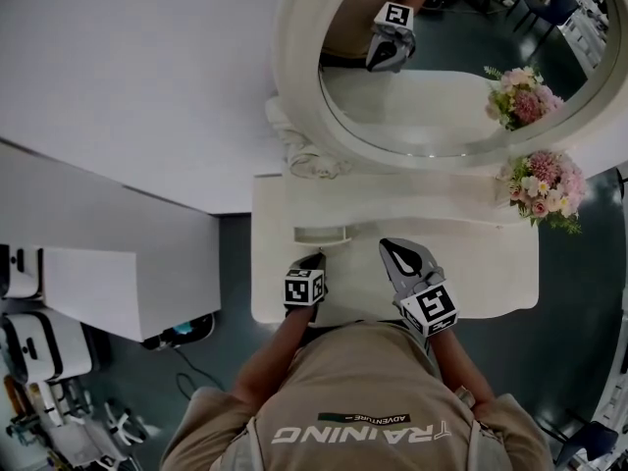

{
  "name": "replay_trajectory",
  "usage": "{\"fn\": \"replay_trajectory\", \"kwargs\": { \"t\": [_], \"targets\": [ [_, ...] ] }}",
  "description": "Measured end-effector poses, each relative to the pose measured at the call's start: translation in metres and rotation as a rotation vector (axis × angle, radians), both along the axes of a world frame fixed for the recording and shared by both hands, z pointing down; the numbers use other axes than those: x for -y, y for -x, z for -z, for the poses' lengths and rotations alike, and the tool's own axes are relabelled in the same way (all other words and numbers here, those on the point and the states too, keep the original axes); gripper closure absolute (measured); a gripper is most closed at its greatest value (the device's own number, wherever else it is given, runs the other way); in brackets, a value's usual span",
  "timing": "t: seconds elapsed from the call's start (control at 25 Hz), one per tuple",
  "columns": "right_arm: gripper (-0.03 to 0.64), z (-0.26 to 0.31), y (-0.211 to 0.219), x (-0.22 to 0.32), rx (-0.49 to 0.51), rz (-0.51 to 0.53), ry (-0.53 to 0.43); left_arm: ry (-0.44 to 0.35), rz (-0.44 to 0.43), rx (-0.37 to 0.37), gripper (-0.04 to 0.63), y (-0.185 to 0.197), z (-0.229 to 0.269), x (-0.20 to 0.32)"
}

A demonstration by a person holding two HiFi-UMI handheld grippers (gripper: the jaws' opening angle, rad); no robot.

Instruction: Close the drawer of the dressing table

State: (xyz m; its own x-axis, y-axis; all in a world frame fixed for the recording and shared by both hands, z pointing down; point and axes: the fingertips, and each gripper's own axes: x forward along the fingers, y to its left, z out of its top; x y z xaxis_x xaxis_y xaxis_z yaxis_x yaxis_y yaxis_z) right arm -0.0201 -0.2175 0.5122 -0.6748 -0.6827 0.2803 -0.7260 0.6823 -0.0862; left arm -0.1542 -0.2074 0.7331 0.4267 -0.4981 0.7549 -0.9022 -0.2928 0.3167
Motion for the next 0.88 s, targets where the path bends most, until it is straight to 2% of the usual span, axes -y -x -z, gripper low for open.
{"fn": "replay_trajectory", "kwargs": {
  "t": [0.88],
  "targets": [
    [0.615,0.000,-0.001,0.017,-0.030,0.007,0.005,-0.003,0.016,-0.025,0.577,0.003,0.001,0.031]
  ]
}}
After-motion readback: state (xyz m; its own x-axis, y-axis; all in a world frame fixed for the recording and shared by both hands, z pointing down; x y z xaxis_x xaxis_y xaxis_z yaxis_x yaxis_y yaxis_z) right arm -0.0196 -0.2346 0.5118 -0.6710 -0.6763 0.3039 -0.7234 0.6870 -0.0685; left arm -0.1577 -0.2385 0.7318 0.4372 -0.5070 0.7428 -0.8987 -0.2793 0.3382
